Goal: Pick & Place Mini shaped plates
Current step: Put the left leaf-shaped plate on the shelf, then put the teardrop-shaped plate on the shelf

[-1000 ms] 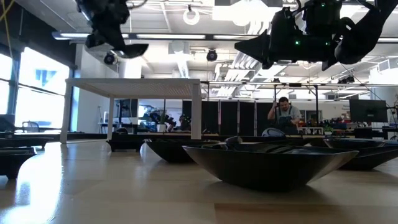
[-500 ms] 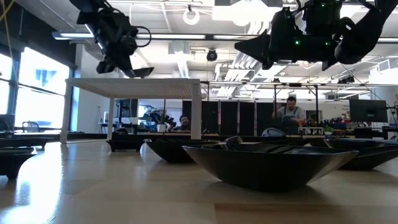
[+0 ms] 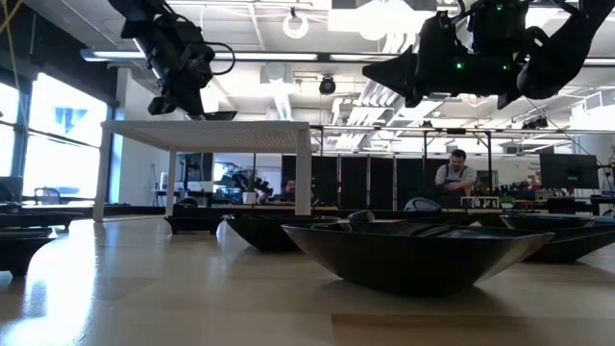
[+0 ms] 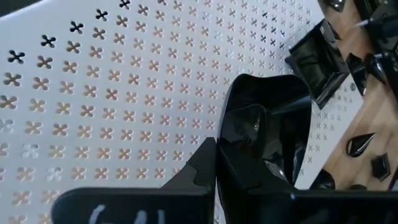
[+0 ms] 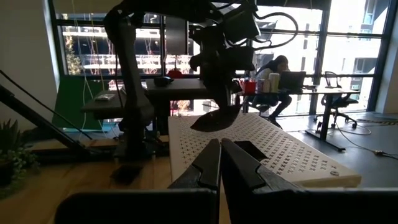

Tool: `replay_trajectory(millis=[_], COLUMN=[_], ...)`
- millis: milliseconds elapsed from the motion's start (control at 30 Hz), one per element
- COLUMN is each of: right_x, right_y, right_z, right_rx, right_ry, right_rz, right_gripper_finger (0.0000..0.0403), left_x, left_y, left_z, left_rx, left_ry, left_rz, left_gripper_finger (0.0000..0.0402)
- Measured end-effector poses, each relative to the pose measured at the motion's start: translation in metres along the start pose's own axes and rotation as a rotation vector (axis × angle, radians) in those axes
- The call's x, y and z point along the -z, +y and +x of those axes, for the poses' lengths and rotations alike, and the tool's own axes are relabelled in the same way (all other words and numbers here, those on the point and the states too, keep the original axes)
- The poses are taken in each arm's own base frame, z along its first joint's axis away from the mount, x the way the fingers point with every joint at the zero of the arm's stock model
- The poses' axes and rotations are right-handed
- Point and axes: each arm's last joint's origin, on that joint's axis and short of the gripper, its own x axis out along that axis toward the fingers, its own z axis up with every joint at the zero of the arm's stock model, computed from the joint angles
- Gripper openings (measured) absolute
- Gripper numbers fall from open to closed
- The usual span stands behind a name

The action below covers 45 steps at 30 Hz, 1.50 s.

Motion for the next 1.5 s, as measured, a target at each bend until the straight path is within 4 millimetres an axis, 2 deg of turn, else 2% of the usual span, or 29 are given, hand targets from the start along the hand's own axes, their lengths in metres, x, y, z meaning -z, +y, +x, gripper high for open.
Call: replay_trajectory(millis=[200, 667, 1000, 1333, 1500], right_x=[0.0, 0.0, 0.0, 0.0, 0.0], right_y=[0.0, 0.0, 0.0, 0.0, 0.0], right_z=[0.0, 0.0, 0.0, 0.0, 0.0], right_rx=[0.0, 0.0, 0.0, 0.0, 0.0], right_ry=[0.0, 0.0, 0.0, 0.0, 0.0], right_rz=[0.0, 0.0, 0.0, 0.0, -0.001], right_gripper_finger=[0.0, 0.0, 0.0, 0.0, 0.0], left_x=[-0.003, -0.002, -0.002, -0.021, -0.018], left_y=[0.004, 0.005, 0.005, -0.009, -0.017], left_z=[0.01, 0.011, 0.011, -0.014, -0.028], left_rx=[0.019, 0.012, 0.007, 0.016, 0.0], left_ry=[0.038, 0.047, 0.047, -0.041, 0.009], left_rz=[-0.045, -0.083, -0.076, 0.031, 0.099], left_gripper_finger=[0.0001, 0.0004, 0.0073, 0.0083, 0.0082])
